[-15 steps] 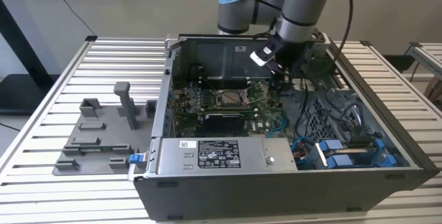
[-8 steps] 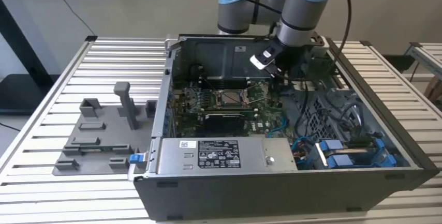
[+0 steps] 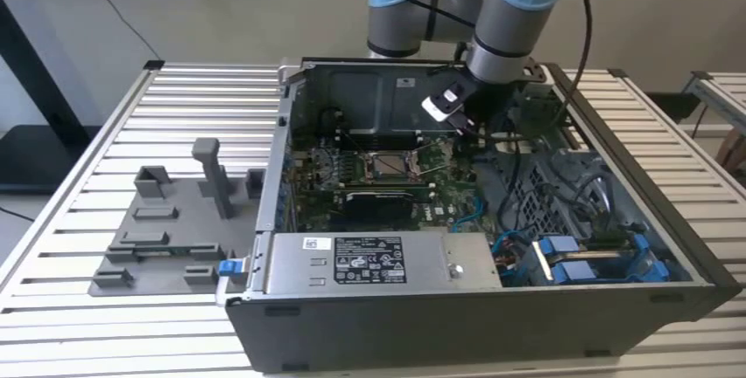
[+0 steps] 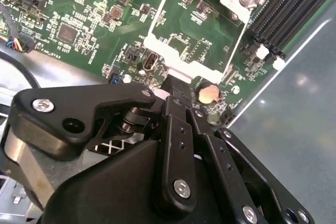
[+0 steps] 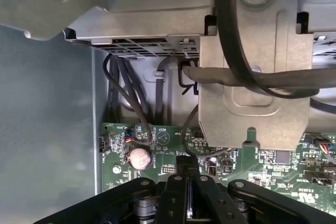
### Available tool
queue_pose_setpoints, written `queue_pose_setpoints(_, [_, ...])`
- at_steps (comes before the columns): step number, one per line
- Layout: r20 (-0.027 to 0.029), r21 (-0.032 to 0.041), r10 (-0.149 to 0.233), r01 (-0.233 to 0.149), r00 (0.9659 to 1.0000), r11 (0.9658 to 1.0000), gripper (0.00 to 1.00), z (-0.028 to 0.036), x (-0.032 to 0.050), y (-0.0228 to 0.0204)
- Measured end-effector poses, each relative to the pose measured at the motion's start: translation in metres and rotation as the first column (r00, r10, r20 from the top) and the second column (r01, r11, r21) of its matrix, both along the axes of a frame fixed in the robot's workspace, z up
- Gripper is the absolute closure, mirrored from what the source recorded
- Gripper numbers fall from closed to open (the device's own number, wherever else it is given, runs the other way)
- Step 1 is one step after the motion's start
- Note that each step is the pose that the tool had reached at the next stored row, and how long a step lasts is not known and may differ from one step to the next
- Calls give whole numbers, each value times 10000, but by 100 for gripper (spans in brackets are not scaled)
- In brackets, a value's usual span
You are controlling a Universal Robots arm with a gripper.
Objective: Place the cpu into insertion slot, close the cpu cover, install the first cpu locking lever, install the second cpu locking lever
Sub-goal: 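Close the cpu cover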
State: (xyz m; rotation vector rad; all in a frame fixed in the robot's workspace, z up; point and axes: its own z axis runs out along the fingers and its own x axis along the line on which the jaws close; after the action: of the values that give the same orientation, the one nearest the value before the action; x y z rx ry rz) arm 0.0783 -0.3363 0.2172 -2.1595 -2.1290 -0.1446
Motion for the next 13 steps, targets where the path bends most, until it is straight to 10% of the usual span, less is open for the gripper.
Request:
queue_pose_setpoints(7, [-138, 174, 1, 1, 9999, 9998, 89, -6, 2, -1])
queue_pose_setpoints(13, [-289, 186, 1, 4, 9996, 9998, 89, 7, 3, -19])
